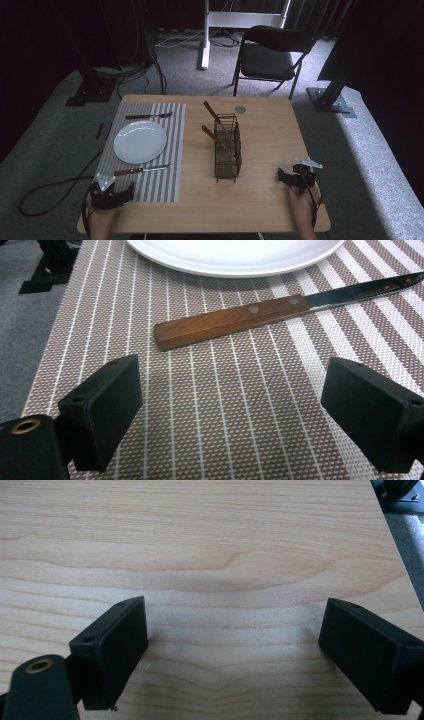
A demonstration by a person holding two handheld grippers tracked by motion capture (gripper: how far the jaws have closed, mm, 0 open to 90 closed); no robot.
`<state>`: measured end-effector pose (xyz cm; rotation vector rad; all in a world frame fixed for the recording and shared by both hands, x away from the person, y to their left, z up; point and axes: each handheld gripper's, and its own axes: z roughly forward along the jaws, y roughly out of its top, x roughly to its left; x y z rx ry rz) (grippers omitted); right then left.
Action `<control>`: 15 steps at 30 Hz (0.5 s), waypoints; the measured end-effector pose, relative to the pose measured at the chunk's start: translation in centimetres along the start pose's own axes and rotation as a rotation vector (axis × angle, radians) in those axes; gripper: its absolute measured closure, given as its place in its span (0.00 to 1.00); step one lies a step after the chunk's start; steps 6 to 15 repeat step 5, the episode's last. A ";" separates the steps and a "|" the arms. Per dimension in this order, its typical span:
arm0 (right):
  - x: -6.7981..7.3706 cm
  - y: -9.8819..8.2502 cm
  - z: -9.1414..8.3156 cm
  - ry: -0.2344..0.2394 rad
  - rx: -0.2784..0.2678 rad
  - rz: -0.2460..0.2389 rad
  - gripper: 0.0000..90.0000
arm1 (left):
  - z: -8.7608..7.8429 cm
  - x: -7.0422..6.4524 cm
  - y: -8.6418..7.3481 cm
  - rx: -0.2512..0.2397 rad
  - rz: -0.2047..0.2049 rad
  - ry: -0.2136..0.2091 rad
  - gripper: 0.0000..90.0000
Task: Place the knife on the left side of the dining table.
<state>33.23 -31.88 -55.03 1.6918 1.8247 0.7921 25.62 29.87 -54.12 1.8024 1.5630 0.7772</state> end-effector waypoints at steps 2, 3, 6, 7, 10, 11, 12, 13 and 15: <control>0.0 0.0 0.0 0.000 0.000 -0.001 0.13 | 0.0 0.0 -0.2 -0.002 0.002 -0.003 0.11; 0.0 0.0 0.0 0.000 0.000 -0.001 0.13 | 0.0 0.1 -0.2 0.002 0.001 -0.003 0.11; 0.0 0.0 0.0 0.000 0.000 -0.001 0.13 | -0.1 0.1 -0.2 -0.005 -0.002 -0.005 0.11; 0.0 0.0 0.0 0.000 0.000 -0.001 0.13 | -0.1 0.1 -0.2 -0.005 -0.002 -0.005 0.11; 0.0 0.0 0.0 0.000 0.000 -0.001 0.13 | -0.1 0.1 -0.2 -0.005 -0.002 -0.005 0.11; 0.0 0.0 0.0 0.000 0.000 -0.001 0.13 | -0.1 0.1 -0.2 -0.005 -0.002 -0.005 0.11; 0.0 0.0 0.0 0.000 0.000 -0.001 0.13 | -0.1 0.1 -0.2 -0.005 -0.002 -0.005 0.11; 0.0 0.0 0.0 0.000 0.000 -0.001 0.13 | -0.1 0.1 -0.2 -0.005 -0.002 -0.005 0.11; 0.0 0.0 0.0 0.000 0.000 -0.001 0.13 | -0.1 0.1 -0.2 -0.005 -0.002 -0.005 0.11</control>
